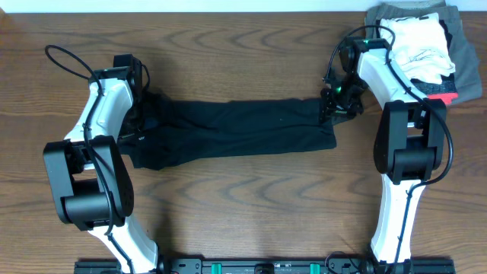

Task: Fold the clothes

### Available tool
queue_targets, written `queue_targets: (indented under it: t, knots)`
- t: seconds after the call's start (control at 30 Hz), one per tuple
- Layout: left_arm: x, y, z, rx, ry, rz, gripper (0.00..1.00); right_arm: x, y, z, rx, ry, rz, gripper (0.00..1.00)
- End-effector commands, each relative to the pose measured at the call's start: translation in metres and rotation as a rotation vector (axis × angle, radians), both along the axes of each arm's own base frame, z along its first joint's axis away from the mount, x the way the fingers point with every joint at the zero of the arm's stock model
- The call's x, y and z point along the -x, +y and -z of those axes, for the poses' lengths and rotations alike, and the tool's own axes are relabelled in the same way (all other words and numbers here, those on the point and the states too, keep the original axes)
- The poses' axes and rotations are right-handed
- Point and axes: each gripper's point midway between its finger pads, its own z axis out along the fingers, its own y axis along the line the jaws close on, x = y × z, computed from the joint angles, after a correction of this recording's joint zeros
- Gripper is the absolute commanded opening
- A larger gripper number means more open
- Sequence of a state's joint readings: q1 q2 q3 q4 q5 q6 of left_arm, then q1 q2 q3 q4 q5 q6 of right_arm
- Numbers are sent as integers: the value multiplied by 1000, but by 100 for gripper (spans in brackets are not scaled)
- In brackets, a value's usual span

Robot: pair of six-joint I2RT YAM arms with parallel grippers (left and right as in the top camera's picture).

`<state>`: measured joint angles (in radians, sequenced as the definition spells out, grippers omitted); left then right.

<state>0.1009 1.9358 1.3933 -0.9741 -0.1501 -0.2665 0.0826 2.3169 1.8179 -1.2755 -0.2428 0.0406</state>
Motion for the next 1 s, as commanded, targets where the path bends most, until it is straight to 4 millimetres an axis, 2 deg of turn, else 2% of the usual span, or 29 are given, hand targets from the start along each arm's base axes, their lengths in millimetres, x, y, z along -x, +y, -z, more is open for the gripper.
queue_targets:
  t: [0.0,0.17,0.27,0.3,0.4,0.43,0.47,0.63,0.7,0.8,0.87,0.97]
  knots:
    - [1,2,3,-18,9,-14,6,10,-13,16,55,31,-16,37]
    - [1,2,3,-18,9,-13,6,21,-14,38,61,42,-16,41]
    - [1,2,3,-18,10,-13,6,30,-9,49,44,53,-20,39]
    - [1,3,3,-19,10,-13,6,32,-7,51,45,57,-23,34]
    - [3,3,-2,-17,23,-16,6,33,-4,54,46,55,-14,8]
    - [3,3,-7,-17,27,-17,6,31,-4,54,47,48,-8,2]
    - [2,4,-11,-17,27,-17,6,28,-4,55,48,40,2,1]
    - [-13,8,-45,-23,-33,-26,7,17,-9,56,32,3,43,1]
    - [-21,10,-63,-28,-86,-30,13,13,-15,55,32,-3,59,1]
    - [-29,12,-91,-36,-167,-37,27,6,-27,51,30,-17,92,1]
    - [-32,13,-109,-42,-220,-38,31,0,-37,44,30,-29,119,1]
    - [-32,14,-135,-49,-288,-40,32,-9,-53,30,26,-63,130,1]
